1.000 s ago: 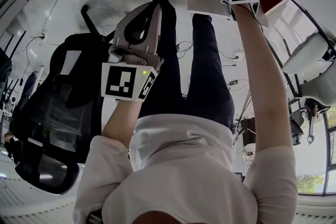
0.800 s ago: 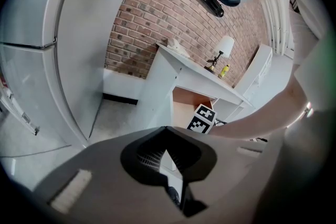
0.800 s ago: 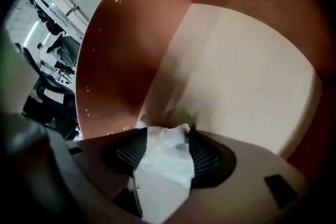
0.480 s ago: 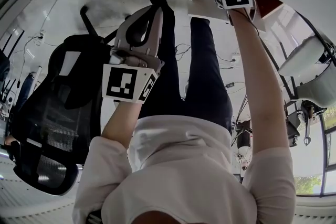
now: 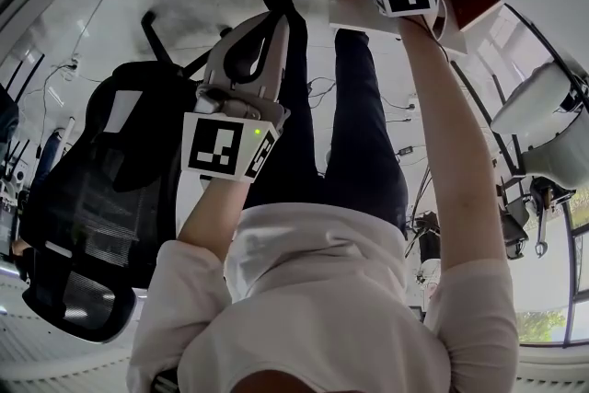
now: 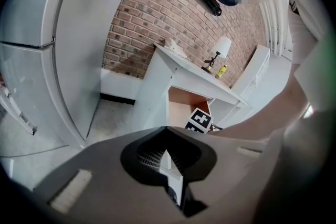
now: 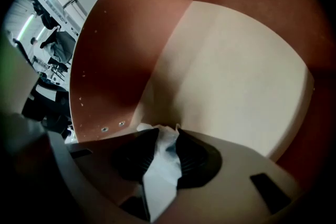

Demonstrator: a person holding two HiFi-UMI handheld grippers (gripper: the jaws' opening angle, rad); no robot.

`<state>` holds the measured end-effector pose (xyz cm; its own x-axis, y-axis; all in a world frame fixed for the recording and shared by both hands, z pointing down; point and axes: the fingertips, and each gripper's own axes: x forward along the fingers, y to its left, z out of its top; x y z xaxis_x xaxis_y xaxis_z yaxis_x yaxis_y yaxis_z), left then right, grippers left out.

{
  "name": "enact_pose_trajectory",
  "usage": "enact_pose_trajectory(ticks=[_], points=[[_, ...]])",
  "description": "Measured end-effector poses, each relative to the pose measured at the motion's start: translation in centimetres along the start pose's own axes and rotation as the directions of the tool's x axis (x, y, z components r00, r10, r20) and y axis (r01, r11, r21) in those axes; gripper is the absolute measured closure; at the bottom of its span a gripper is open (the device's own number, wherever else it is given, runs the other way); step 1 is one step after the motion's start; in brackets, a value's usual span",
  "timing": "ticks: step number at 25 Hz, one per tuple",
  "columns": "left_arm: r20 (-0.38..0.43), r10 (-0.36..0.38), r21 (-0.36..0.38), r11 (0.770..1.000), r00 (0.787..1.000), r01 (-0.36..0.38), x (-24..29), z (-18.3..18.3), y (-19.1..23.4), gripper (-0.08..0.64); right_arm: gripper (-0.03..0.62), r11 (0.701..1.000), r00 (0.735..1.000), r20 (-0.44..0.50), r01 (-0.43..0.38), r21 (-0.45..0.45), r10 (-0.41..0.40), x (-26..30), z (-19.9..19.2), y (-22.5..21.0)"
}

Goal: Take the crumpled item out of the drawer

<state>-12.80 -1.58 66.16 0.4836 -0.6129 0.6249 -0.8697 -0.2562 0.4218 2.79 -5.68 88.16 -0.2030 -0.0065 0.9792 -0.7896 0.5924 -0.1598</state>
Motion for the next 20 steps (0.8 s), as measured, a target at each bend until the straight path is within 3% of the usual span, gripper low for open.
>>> enact_pose_trajectory(ticks=[4, 9, 15, 20], points=[[0.003, 0.002, 0.005, 1.000, 1.000, -0.002, -0.2, 0.0, 0.0, 0.552, 0.512, 0.999, 1.000, 0.004, 0.029, -0.014, -0.029, -0.3, -0.7, 0.2], [0.003, 0.002, 0.014, 1.000, 1.000, -0.003, -0.3, 0.1, -0.3, 0.552, 0.518, 0.999, 0.995, 0.090, 0.038, -0.023, -0.036, -2.1, 1.2, 0.2], [0.022, -0.017, 0.046, 0.999, 1.000, 0.015, -0.8, 2.0, -1.8, 0.552, 0.518, 0.997, 0.974, 0.218, 0.043, 0.069, -0.057, -7.9, 2.0, -1.0], [0.051, -0.036, 0.095, 0.995, 0.998, 0.031, -2.2, 5.2, -3.6, 0.552, 0.518, 0.980, 0.931, 0.350, 0.033, 0.194, -0.100, -15.3, 1.8, -1.5]])
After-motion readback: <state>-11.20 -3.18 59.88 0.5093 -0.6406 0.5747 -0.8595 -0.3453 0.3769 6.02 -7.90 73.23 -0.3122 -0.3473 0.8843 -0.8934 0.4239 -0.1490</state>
